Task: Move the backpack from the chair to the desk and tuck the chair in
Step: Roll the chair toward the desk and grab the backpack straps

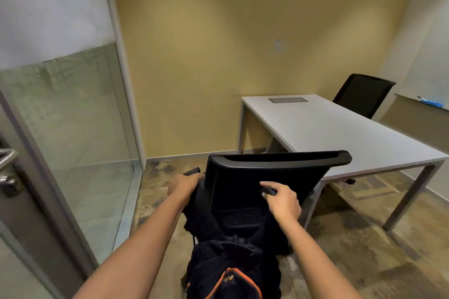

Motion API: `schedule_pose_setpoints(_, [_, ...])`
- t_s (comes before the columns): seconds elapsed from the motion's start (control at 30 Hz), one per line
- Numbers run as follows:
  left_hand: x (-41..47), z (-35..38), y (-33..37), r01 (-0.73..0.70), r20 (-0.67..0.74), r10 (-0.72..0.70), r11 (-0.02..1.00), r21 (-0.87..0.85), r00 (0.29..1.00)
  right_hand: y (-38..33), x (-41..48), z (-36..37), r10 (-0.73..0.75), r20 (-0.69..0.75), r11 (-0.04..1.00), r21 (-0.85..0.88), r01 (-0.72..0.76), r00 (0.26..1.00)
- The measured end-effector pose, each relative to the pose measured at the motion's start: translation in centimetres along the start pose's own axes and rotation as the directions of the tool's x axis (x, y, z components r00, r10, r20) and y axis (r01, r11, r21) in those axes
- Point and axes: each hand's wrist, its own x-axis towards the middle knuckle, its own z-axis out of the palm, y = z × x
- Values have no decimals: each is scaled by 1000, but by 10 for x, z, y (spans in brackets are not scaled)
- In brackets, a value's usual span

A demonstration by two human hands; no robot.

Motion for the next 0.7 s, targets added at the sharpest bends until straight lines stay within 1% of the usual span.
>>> schedule_pose_setpoints(0.1, [-8, -4, 17, -105, 42, 105, 994, -17, 994, -26, -11, -2, -117, 169, 993, -3, 119, 979])
schedule_pose_setpoints(0.2, [-25, -13, 41, -207, 61, 211, 976, -62, 976, -54, -22, -5, -255, 338, 964, 22, 263, 906])
schedule_pose_setpoints(0.3, [-41, -22, 64, -286, 120, 299, 952, -113, 947, -75, -32, -5, -327, 418, 942, 70, 328, 848])
schedule_pose_setpoints(0.37, [-51, -28, 75, -334, 137, 344, 938, -97, 929, -85, -40, -2, -341, 419, 938, 93, 334, 841])
schedule_pose_setpoints(0.47, [-60, -40, 80, -366, 176, 372, 928, -64, 912, -92, -50, 1, -354, 347, 935, 125, 331, 869])
schedule_pose_setpoints(0.53, [-59, -55, 80, -398, 232, 405, 914, -79, 884, -97, -57, 5, -375, 301, 926, 169, 337, 877])
schedule_pose_setpoints(0.63, [-50, -88, 69, -490, 346, 504, 861, -135, 791, -117, -69, 12, -427, 227, 897, 226, 380, 875])
schedule_pose_setpoints(0.7, [-37, -112, 50, -520, 427, 543, 835, -180, 723, -139, -75, 16, -442, 173, 883, 258, 393, 880])
